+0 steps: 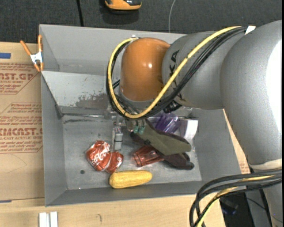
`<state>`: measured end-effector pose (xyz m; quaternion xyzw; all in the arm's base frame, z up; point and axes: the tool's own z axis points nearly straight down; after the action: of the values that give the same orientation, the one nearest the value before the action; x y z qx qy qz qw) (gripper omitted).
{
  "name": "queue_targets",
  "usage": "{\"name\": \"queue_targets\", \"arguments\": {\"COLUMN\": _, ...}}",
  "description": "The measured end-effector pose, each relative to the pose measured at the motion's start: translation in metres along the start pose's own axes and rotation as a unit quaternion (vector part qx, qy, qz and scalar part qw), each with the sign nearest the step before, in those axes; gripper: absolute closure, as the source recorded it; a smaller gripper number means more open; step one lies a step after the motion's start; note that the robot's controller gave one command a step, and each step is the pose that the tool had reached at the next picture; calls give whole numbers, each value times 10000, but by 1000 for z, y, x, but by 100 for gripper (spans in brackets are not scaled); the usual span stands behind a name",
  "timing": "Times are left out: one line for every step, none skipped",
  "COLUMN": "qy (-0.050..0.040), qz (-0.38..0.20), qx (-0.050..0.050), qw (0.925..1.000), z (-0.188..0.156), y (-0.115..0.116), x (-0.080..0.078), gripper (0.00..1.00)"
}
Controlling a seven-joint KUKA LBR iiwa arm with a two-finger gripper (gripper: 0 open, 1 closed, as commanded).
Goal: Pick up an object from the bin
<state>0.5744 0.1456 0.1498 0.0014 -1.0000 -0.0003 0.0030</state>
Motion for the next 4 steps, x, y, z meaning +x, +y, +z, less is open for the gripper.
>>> {"name": "queue_targets", "arguments": {"qy": -36, "qz": 8, "qx": -5, "qw": 10000, "z": -5, "y": -1, "x": -2, "gripper": 0}}
{"name": "queue_targets", "arguments": {"qy": -55, "qz": -383, "qx": 0, "qw": 9992, "z": 48, "y": 3, "x": 28, "gripper": 0}}
{"name": "queue_targets", "arguments": {"qy": -29, "qz": -946, "qx": 2, "qw": 9955, "z": 81, "y": -9, "x": 43, "gripper": 0}}
{"name": "queue_targets", "arguments": {"qy": -34, "qz": -63, "qx": -5, "qw": 10000, "z": 80, "y": -4, "x": 55, "gripper": 100}}
